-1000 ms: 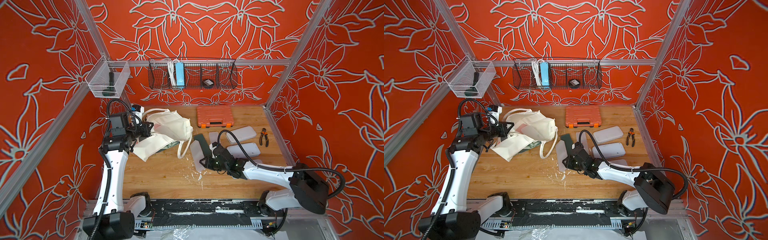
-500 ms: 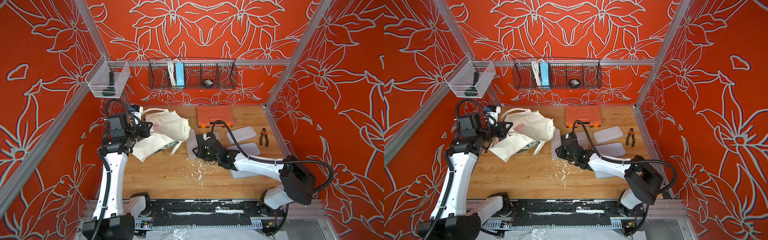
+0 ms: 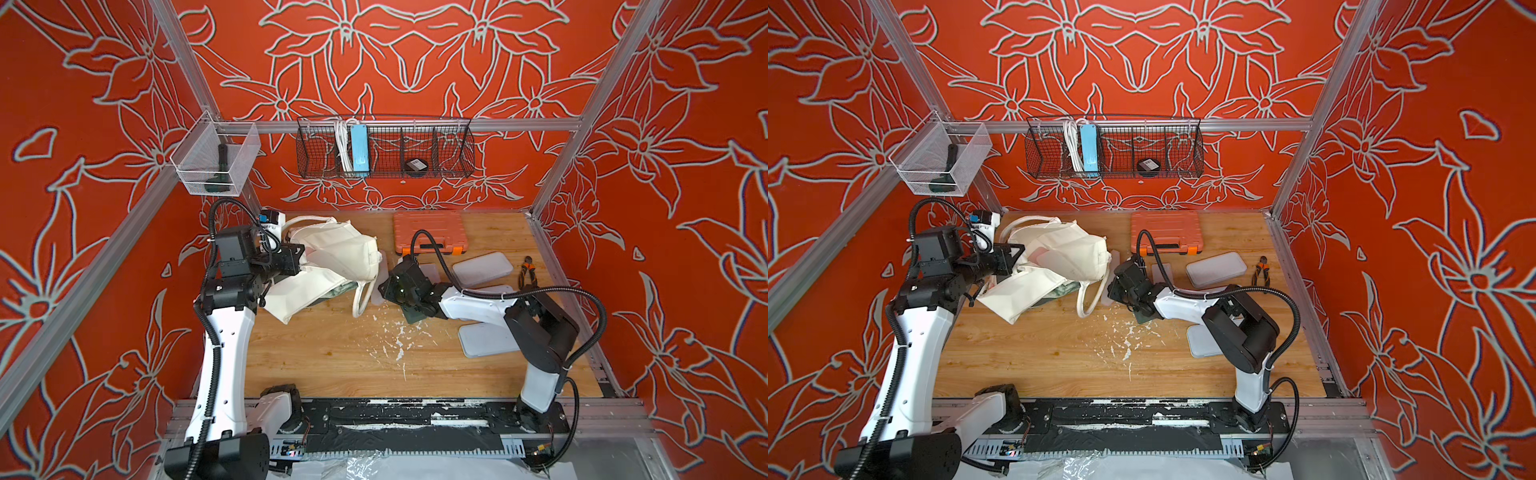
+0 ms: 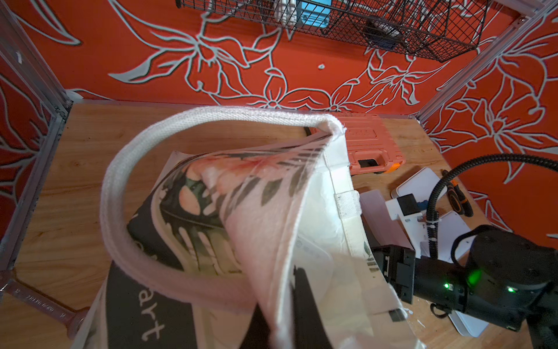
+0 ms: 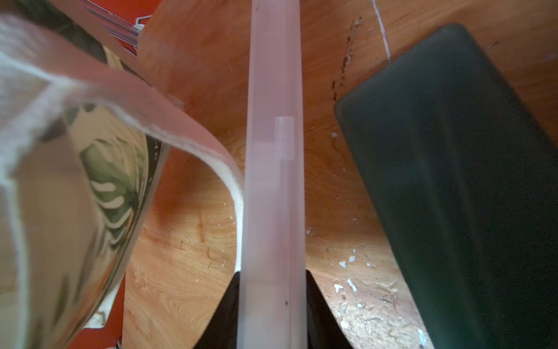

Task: Take out the pencil case from the canvas bag
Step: Place the pencil case at the center of the board.

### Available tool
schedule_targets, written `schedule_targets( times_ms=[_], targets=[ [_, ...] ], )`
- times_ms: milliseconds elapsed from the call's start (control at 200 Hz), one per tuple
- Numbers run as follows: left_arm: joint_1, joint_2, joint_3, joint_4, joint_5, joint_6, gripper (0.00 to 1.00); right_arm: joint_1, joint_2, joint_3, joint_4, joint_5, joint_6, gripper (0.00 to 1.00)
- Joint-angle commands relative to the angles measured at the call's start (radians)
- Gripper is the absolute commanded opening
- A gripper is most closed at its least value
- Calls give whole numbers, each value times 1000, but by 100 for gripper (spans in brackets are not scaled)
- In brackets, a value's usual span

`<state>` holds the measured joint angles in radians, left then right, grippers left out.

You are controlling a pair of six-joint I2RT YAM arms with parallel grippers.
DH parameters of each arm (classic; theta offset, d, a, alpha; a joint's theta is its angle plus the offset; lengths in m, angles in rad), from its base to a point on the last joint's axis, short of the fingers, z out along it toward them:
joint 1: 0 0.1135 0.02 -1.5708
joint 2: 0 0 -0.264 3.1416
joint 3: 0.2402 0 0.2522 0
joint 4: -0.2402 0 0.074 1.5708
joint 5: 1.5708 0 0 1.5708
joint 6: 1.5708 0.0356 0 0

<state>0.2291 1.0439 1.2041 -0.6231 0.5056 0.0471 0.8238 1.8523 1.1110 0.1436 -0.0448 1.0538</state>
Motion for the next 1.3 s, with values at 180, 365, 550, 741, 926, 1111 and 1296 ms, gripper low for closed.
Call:
schedule_targets(
  times_ms=[180, 365, 550, 741, 926, 1111, 1296],
  targets=[
    [3, -33, 36, 117, 17, 2, 0, 5, 21, -52, 68, -41, 43, 25],
    [4, -36, 32, 117, 27, -5, 0, -2, 33, -9, -89, -17, 5, 42],
    [5, -46, 21, 118, 40, -13, 0, -7, 27, 8, -180, 12, -44, 61],
    [4, -49, 8, 122, 42, -15, 0, -11, 18, 23, -228, 34, -81, 70],
    [4, -50, 5, 124, 48, -18, 0, -31, 37, 57, -238, 21, -111, 73],
    [4, -78, -2, 131, 58, -10, 0, -57, 34, 89, -236, 3, -137, 73],
    [4, -89, -24, 148, 57, 25, 0, -61, -49, 65, -230, 3, -141, 78]
  ],
)
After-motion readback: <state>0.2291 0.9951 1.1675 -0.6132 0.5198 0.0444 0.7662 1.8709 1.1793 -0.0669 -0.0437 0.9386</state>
